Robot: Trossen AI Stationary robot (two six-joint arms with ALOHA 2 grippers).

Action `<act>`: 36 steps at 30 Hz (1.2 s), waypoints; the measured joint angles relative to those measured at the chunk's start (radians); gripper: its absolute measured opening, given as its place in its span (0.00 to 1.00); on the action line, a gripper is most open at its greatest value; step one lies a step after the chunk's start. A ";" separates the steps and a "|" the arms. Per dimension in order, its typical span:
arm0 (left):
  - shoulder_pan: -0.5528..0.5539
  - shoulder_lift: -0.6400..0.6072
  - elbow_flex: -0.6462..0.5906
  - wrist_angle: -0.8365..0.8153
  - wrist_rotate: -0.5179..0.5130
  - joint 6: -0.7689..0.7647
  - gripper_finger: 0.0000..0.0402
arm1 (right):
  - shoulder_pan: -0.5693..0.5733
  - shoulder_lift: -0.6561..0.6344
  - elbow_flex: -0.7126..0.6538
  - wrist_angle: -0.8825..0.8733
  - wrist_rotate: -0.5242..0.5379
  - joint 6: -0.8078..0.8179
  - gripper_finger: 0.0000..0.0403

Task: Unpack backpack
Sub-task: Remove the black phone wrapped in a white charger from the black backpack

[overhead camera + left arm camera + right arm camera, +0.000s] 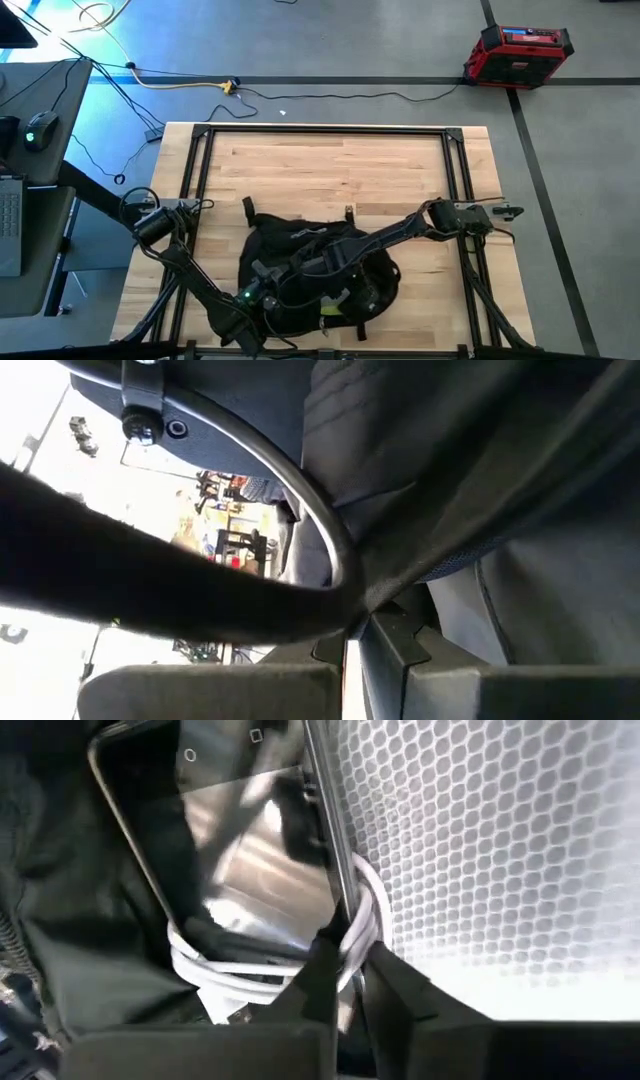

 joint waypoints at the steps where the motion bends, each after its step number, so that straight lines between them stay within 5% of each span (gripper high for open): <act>1: 0.001 0.000 0.000 0.000 -0.001 0.000 0.00 | 0.000 0.001 0.016 -0.023 0.000 0.000 0.01; 13: -0.013 -0.002 -0.001 -0.005 0.043 0.026 0.00 | 0.034 0.002 0.206 -0.120 0.046 0.022 0.00; 24: -0.024 -0.002 -0.001 0.001 0.049 0.026 0.00 | 0.114 -0.078 0.203 -0.065 0.198 0.141 0.00; 36: -0.025 -0.002 -0.001 0.007 0.053 0.026 0.00 | 0.191 -0.021 0.207 0.017 0.300 0.140 0.00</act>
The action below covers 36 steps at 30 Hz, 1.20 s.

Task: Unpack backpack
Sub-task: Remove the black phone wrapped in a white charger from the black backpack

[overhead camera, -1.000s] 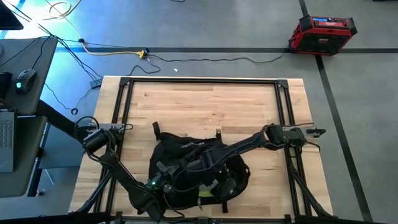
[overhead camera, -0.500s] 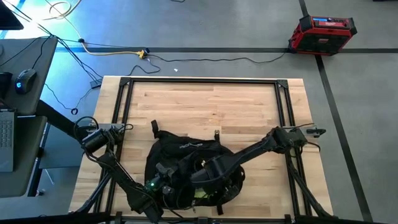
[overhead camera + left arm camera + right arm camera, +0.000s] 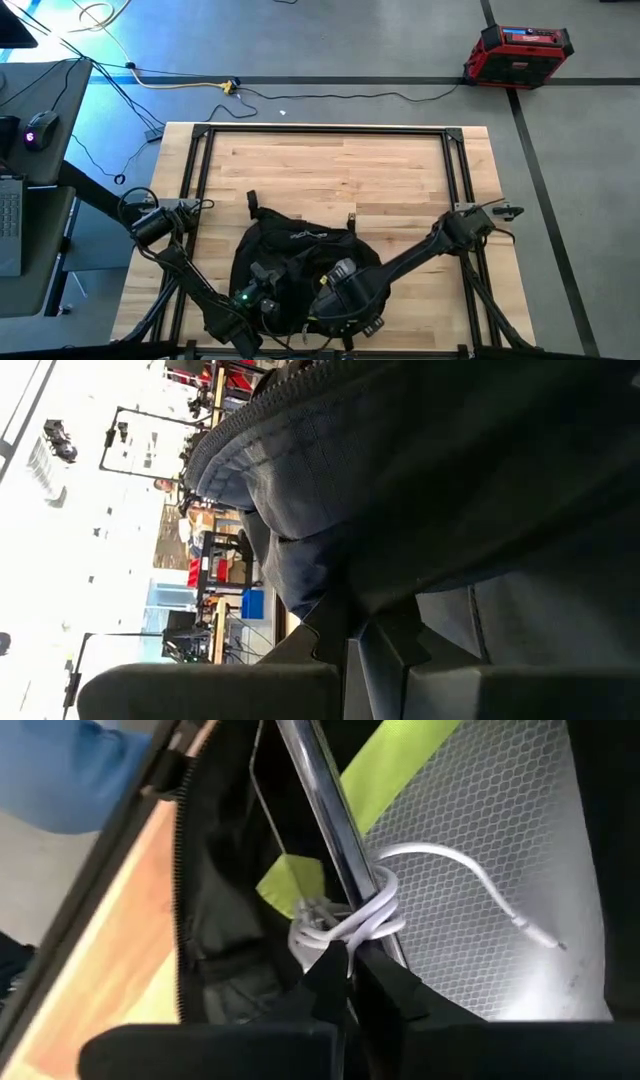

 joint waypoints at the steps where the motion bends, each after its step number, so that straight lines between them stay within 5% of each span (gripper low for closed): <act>1: 0.000 0.000 0.000 0.000 0.000 -0.004 0.00 | 0.003 0.005 0.000 0.002 0.006 -0.009 0.01; 14: 0.001 0.000 0.000 -0.001 0.000 -0.008 0.00 | 0.007 0.018 -0.005 0.020 0.067 -0.023 0.43; 22: 0.003 0.000 0.000 0.000 0.000 -0.012 0.00 | -0.005 0.019 -0.005 0.022 0.164 -0.037 0.59; 36: 0.007 0.000 0.000 0.001 0.018 -0.020 0.00 | -0.189 0.076 -0.003 -0.026 -0.094 0.026 0.69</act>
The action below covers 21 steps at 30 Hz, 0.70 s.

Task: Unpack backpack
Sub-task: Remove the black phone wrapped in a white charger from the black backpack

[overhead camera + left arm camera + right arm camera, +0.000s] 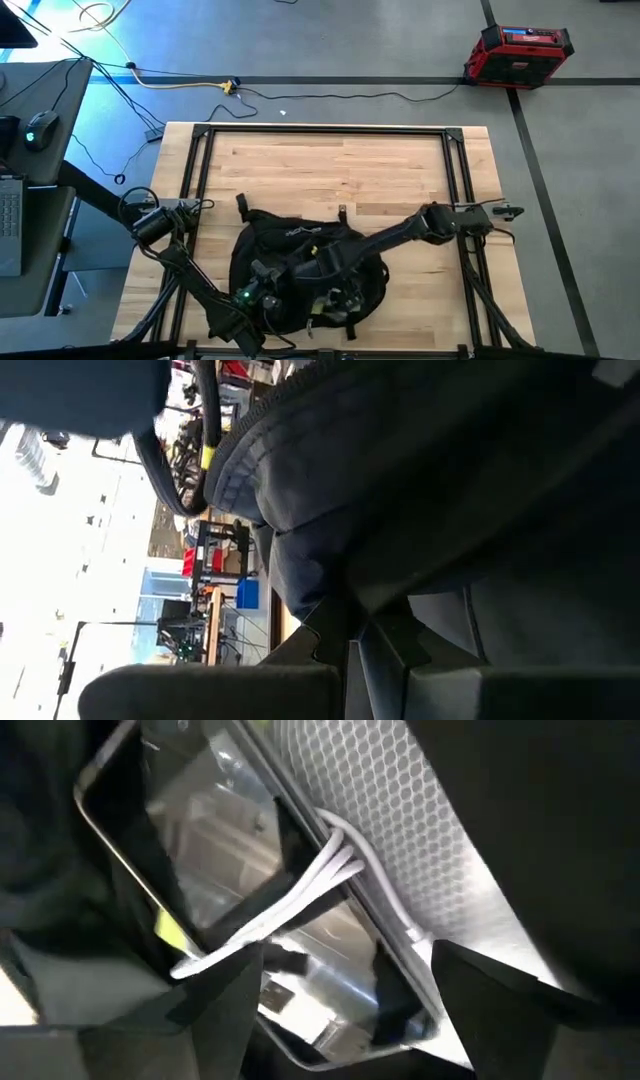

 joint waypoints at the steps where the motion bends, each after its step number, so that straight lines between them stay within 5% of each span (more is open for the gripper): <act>1: 0.000 0.000 0.000 0.000 0.000 -0.004 0.00 | -0.003 0.004 0.000 -0.001 -0.012 -0.011 0.69; 11: 0.015 0.000 -0.026 -0.016 0.037 -0.048 0.00 | 0.043 0.051 0.001 -0.099 -0.043 -0.077 0.68; 21: 0.023 0.000 -0.029 -0.033 0.049 -0.072 0.00 | 0.107 0.055 -0.001 -0.091 -0.222 0.002 0.63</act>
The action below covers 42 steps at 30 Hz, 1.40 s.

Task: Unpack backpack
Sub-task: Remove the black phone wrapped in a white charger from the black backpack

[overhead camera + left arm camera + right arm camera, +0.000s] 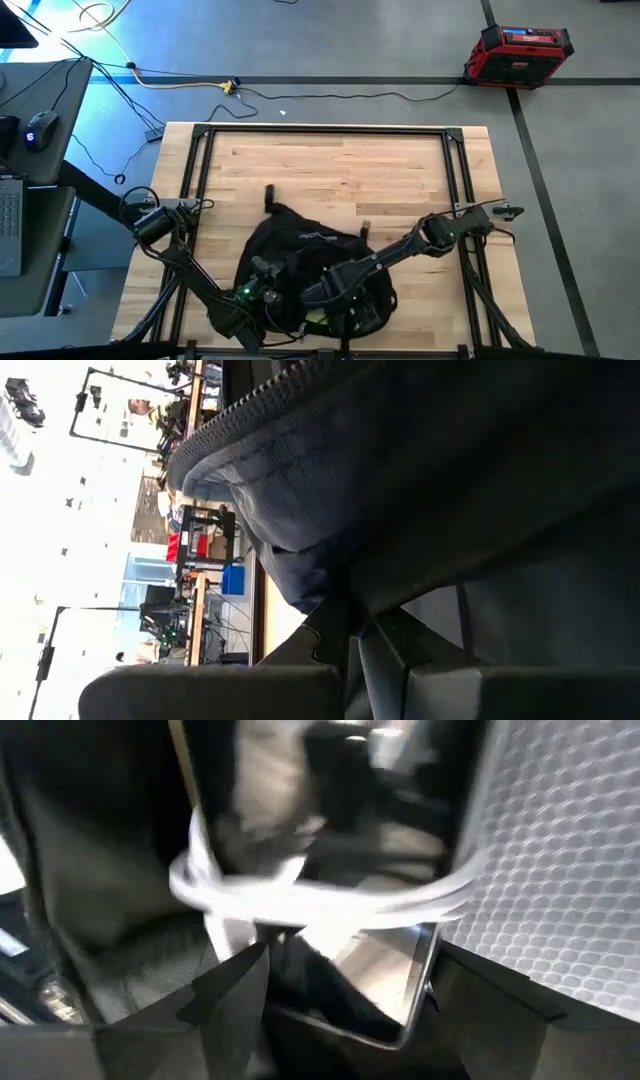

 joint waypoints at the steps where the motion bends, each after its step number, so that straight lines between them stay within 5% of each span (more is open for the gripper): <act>1: 0.000 0.000 0.000 -0.001 0.000 -0.002 0.00 | 0.003 0.000 0.000 0.018 -0.001 0.019 0.63; 9: 0.001 0.000 0.000 -0.010 0.007 -0.019 0.00 | 0.011 0.046 0.005 0.190 -0.016 0.218 0.63; 16: 0.001 0.000 0.000 -0.008 0.010 -0.023 0.00 | 0.017 0.095 0.008 0.197 -0.059 0.191 0.59; 25: 0.006 0.001 0.000 -0.009 0.009 -0.031 0.00 | 0.017 0.093 0.006 0.219 -0.132 0.199 0.11; 28: 0.007 0.001 0.000 -0.015 0.006 -0.045 0.00 | 0.014 0.076 0.003 0.219 -0.157 0.204 0.09; 34: 0.007 0.001 0.000 -0.018 0.007 -0.047 0.00 | 0.018 0.001 -0.003 0.232 -0.114 0.227 0.06; 42: 0.007 0.001 0.000 -0.023 0.011 -0.048 0.00 | 0.045 -0.106 -0.003 0.228 0.122 0.247 0.05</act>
